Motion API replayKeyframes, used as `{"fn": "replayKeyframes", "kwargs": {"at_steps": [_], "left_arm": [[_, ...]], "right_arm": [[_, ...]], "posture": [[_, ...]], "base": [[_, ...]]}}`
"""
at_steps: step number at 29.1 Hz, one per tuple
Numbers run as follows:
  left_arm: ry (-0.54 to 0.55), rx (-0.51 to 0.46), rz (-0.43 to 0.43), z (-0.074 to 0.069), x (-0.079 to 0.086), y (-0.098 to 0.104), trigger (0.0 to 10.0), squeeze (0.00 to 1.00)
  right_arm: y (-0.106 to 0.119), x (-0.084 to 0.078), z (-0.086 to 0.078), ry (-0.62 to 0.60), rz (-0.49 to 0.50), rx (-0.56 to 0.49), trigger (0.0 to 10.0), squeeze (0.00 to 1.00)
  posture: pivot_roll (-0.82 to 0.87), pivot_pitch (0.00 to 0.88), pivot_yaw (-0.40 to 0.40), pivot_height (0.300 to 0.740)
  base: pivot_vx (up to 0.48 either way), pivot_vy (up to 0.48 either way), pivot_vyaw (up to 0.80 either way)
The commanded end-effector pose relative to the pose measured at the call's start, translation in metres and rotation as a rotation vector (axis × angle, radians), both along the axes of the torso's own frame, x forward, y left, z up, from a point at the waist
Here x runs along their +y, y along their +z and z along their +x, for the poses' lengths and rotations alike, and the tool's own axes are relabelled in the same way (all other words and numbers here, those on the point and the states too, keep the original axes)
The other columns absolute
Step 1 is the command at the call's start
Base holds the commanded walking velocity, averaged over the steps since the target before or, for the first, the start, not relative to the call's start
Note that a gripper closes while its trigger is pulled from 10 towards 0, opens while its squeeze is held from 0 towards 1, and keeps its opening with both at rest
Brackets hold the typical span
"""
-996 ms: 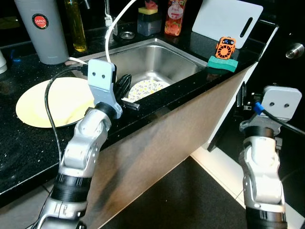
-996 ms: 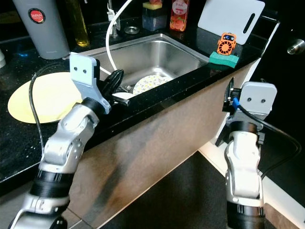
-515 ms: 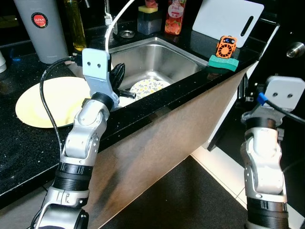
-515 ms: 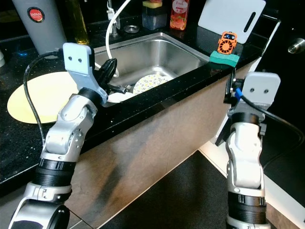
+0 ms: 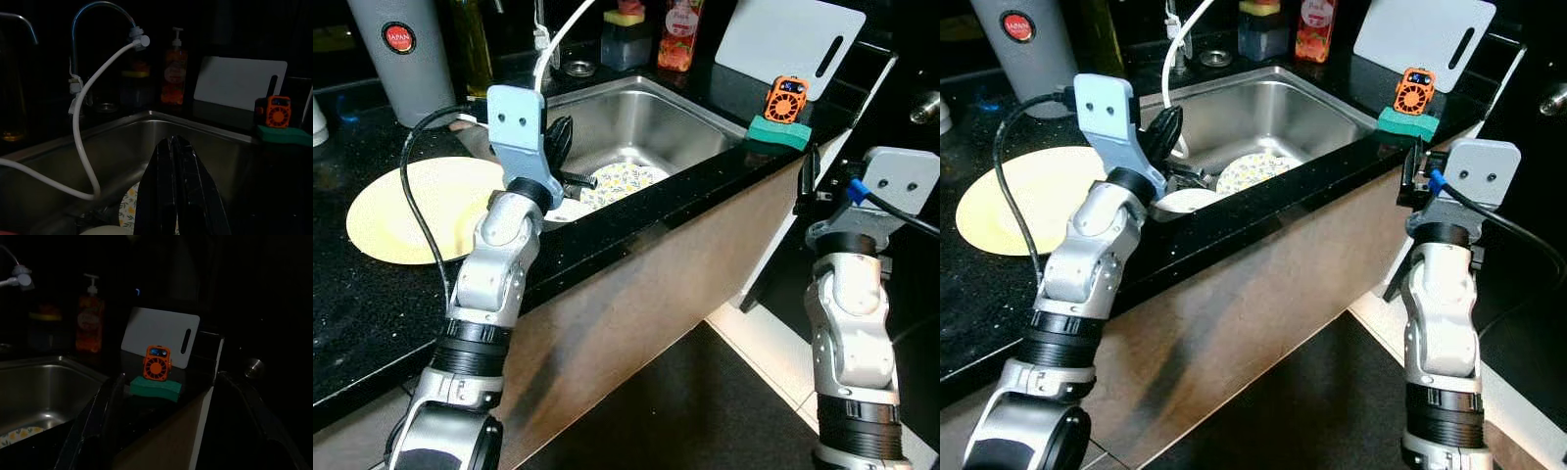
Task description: Kitchen organization
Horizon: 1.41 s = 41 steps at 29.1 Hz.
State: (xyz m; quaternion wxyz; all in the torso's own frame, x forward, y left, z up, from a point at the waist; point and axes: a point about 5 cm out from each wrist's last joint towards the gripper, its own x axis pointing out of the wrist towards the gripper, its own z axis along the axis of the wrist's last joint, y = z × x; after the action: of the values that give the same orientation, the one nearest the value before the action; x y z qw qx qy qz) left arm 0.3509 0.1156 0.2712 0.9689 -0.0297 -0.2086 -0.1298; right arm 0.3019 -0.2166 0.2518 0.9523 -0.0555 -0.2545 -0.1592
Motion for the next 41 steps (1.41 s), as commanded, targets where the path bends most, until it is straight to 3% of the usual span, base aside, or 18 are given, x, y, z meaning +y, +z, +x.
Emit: {"fn": "replayKeyframes", "kwargs": {"at_steps": [1,15,24,41], "left_arm": [[0.0,-0.004,-0.018,-0.002,0.0,0.0,10.0,0.0],[0.014,-0.009,0.01,-0.003,0.0,0.0,10.0,0.0],[-0.049,-0.143,0.02,-0.015,-0.009,0.029,10.0,0.0],[-0.055,-0.134,0.042,-0.017,-0.014,0.025,10.0,0.0]], "right_arm": [[0.001,-0.003,-0.001,0.0,0.0,0.005,10.0,0.0],[-0.003,0.005,-0.001,0.018,0.001,0.027,10.0,0.0],[0.007,0.005,-0.003,0.009,-0.024,-0.016,10.0,0.0],[0.008,0.006,-0.003,0.004,-0.027,-0.018,10.0,0.0]], "posture": [[-0.02,0.0,-0.077,0.74],[-0.01,0.02,-0.067,0.74],[-0.01,0.011,-0.057,0.74],[-0.01,0.012,-0.053,0.74]], "base": [[0.0,0.0,0.0],[0.0,0.0,0.0],[0.0,0.0,0.0],[0.0,0.0,0.0]]}}
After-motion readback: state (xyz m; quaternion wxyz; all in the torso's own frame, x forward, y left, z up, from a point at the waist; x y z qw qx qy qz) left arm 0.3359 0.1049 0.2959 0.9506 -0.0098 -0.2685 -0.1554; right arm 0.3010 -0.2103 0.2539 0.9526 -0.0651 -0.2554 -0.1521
